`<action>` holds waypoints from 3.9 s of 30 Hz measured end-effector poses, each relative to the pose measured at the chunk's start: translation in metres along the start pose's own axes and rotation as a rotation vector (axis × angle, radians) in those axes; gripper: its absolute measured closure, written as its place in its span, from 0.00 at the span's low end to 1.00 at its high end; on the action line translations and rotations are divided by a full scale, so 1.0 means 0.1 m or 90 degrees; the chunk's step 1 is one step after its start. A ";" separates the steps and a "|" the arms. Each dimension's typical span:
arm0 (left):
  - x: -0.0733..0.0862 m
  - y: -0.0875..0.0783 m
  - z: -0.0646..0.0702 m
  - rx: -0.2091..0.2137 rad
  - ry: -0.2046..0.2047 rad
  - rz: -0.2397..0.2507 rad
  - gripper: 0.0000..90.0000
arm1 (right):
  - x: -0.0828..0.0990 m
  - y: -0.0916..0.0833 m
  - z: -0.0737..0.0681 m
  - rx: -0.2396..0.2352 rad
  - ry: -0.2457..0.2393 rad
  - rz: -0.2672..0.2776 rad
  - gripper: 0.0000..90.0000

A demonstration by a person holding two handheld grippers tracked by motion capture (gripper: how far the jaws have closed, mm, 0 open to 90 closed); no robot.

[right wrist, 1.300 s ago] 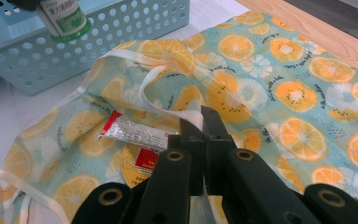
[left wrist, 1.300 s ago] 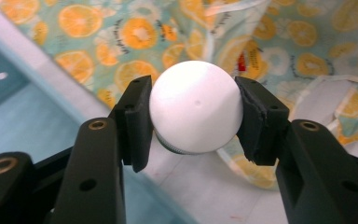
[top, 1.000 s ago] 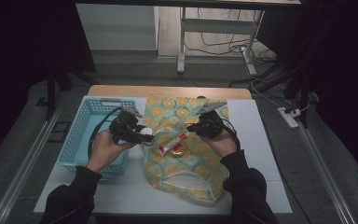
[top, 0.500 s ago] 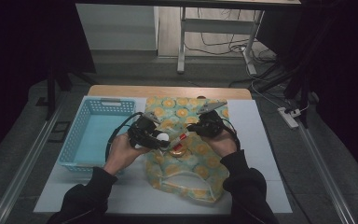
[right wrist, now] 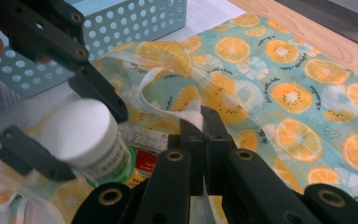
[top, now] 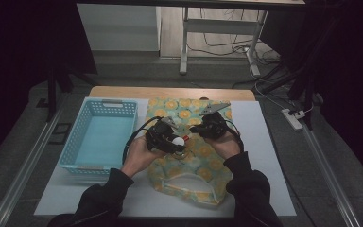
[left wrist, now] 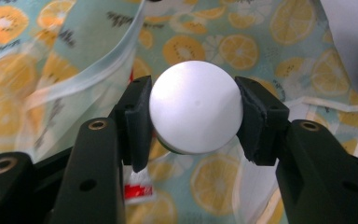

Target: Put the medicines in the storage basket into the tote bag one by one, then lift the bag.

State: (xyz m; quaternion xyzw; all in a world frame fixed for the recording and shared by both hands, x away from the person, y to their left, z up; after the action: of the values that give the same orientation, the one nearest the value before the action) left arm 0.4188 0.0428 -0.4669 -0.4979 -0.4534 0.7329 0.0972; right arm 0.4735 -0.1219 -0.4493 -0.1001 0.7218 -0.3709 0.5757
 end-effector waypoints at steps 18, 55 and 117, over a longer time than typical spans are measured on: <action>-0.11 0.43 0.09 0.012 0.022 -0.005 0.56 | 0.01 0.01 0.02 0.004 -0.001 -0.001 1.00; -0.03 0.50 0.10 0.033 -0.002 0.020 0.21 | 0.02 0.02 0.02 0.002 -0.001 -0.003 1.00; 0.73 0.53 0.47 0.018 0.002 -0.013 0.01 | 0.01 0.03 -0.05 -0.005 -0.008 -0.008 1.00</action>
State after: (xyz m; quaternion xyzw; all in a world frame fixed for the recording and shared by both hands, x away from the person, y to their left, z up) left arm 0.3617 0.0294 -0.5501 -0.4928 -0.4477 0.7377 0.1120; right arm 0.4699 -0.1182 -0.4514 -0.1093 0.7188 -0.3709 0.5777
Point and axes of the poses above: each handheld gripper's, and its own axes: y roughly forward along the jaws, x roughly out of its underside, z roughly to its right, the point moved 3 cm from there along y, roughly forward along the jaws, and after that the axes turned 4 degrees about -x, right-handed, at the moved point
